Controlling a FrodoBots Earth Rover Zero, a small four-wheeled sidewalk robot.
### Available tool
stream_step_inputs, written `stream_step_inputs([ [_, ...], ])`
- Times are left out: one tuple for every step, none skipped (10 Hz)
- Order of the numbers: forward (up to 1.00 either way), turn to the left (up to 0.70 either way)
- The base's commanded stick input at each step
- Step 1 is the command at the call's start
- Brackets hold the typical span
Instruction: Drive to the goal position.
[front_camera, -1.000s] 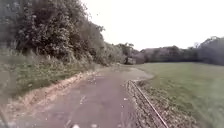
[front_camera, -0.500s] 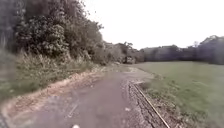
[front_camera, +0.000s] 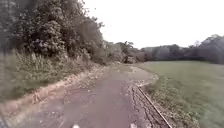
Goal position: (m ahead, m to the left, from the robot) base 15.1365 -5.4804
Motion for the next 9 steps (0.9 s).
stream_step_inputs([
  [0.70, 0.00],
  [0.70, 0.00],
  [0.70, 0.00],
  [0.70, -0.01],
  [0.70, -0.02],
  [0.70, -0.35],
  [0.70, -0.35],
  [0.70, -0.35],
  [0.70, -0.35],
])
